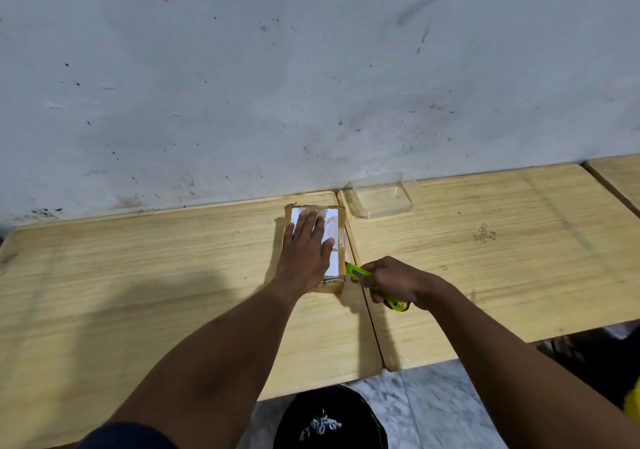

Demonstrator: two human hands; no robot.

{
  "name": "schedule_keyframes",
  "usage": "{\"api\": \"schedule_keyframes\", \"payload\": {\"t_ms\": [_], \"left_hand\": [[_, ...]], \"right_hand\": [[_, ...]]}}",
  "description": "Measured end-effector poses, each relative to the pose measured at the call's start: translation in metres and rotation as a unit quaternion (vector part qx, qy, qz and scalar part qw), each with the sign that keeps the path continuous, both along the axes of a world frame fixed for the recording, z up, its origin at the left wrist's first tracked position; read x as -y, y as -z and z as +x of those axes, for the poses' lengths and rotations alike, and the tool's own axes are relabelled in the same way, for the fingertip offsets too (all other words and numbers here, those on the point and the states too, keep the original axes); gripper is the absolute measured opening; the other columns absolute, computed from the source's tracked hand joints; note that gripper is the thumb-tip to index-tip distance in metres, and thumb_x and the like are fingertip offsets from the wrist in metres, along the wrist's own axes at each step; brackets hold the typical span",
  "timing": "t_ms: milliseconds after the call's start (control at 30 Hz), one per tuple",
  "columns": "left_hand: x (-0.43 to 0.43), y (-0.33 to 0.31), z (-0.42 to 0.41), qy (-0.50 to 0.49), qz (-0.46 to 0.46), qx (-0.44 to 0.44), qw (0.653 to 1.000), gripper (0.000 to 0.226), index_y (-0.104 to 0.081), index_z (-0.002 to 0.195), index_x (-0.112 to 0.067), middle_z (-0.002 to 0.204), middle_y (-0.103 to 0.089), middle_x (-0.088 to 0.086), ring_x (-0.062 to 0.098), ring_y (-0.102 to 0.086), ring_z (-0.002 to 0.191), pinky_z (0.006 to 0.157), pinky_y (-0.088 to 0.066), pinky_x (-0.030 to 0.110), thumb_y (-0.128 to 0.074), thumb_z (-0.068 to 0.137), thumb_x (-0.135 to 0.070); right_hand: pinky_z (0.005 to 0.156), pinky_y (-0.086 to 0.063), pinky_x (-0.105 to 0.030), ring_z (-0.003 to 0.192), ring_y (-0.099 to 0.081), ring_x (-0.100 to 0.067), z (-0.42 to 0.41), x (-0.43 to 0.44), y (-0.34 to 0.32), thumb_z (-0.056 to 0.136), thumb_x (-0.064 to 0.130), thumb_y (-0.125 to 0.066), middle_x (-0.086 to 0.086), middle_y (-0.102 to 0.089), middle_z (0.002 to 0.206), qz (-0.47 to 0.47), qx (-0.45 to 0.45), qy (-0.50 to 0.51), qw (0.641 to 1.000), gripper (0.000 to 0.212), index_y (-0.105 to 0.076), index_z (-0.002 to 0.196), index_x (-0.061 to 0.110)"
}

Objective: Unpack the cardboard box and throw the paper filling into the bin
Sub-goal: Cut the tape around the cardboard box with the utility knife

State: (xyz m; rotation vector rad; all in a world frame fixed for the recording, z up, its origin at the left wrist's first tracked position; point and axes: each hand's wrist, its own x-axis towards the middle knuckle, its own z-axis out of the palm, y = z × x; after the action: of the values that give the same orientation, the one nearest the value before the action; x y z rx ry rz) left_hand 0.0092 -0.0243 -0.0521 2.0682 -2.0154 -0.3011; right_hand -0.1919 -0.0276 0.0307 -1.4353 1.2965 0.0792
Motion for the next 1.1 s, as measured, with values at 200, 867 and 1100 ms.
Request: {"api": "schedule_keyframes", "payload": {"t_ms": [200,867,1100], "left_hand": [[-0.003,-0.004,0.001,0.012,0.01,0.003,1.0,0.058,-0.012,0.156,-0.015,0.165,-0.004,0.002,0.019,0.009,0.151,0.123,-0.003,0.042,-0.021,0.106,-0.041],[-0.008,-0.003,0.03,0.141,-0.006,0.045,0.989,0.066,-0.007,0.157,-0.03,0.163,0.008,-0.007,0.013,0.015,0.15,0.122,-0.001,0.048,-0.02,0.1,-0.06],[-0.029,-0.009,-0.024,-0.126,0.073,-0.041,0.989,0.066,-0.004,0.157,-0.025,0.164,0.012,0.004,0.023,0.02,0.149,0.118,0.011,0.052,-0.019,0.1,-0.056]], "right_hand": [[0.053,-0.031,-0.029,0.053,-0.042,-0.018,-0.004,0.002,-0.003,0.09,0.017,-0.053,-0.007,-0.055,0.06,-0.006,-0.005,-0.015,1.0,0.01,-0.062,0.087,0.012],[0.049,-0.041,-0.028,0.048,-0.049,-0.025,-0.024,0.03,0.021,0.093,0.009,-0.049,-0.015,-0.063,0.067,-0.035,0.025,0.147,0.988,0.012,-0.059,0.1,0.006],[0.045,-0.038,-0.026,0.05,-0.046,-0.024,-0.019,0.032,0.016,0.094,0.005,-0.048,-0.018,-0.062,0.071,-0.045,0.026,0.145,0.988,0.008,-0.057,0.094,0.005]]}}
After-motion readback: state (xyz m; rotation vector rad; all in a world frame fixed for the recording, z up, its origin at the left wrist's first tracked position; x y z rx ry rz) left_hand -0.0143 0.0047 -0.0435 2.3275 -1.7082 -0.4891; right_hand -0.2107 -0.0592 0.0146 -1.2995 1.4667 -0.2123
